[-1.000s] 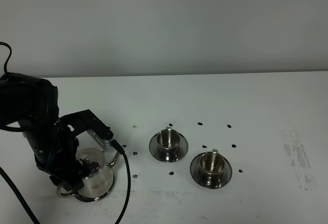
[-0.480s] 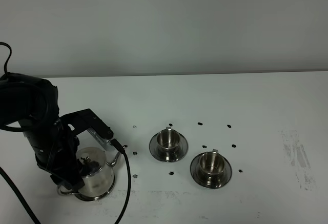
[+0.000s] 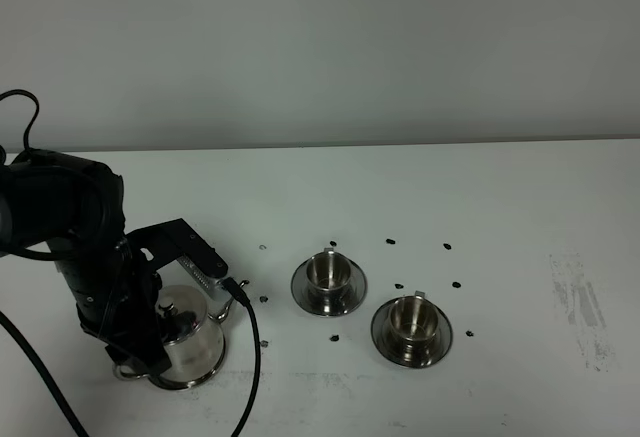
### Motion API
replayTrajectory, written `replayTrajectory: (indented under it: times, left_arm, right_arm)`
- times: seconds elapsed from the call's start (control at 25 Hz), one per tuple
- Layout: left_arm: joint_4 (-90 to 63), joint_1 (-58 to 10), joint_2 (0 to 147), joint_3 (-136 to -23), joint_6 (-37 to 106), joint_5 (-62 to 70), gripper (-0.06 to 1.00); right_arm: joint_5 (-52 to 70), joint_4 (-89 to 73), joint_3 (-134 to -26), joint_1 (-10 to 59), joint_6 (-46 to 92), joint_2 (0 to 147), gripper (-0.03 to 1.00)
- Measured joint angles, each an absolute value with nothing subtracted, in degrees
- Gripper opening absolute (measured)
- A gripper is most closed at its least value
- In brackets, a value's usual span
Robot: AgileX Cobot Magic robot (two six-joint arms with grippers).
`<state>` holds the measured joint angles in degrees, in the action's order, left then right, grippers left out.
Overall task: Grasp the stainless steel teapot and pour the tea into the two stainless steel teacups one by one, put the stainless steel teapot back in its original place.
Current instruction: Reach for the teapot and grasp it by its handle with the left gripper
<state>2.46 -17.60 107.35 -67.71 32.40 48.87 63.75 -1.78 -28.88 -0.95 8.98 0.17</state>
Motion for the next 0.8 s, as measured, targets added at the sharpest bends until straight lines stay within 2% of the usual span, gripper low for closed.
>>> replayTrajectory:
  times: [0.24,0.6,0.8]
  left_arm:
    - [2.5,-17.7,107.4,-67.7,32.2,49.6,0.47]
    - [2.5,-18.7,107.4,-67.7,32.2,51.5,0.33]
    - [2.4,-18.7,107.4,-67.7,31.4,51.6,0.31]
  right_arm:
    - [63.8,-1.8,-28.9,-0.9,9.0,0.2,0.49]
    - [63.8,-1.8,-28.9,-0.9,9.0,0.2,0.49]
    - [63.8,-1.8,-28.9,-0.9,9.0,0.2,0.49]
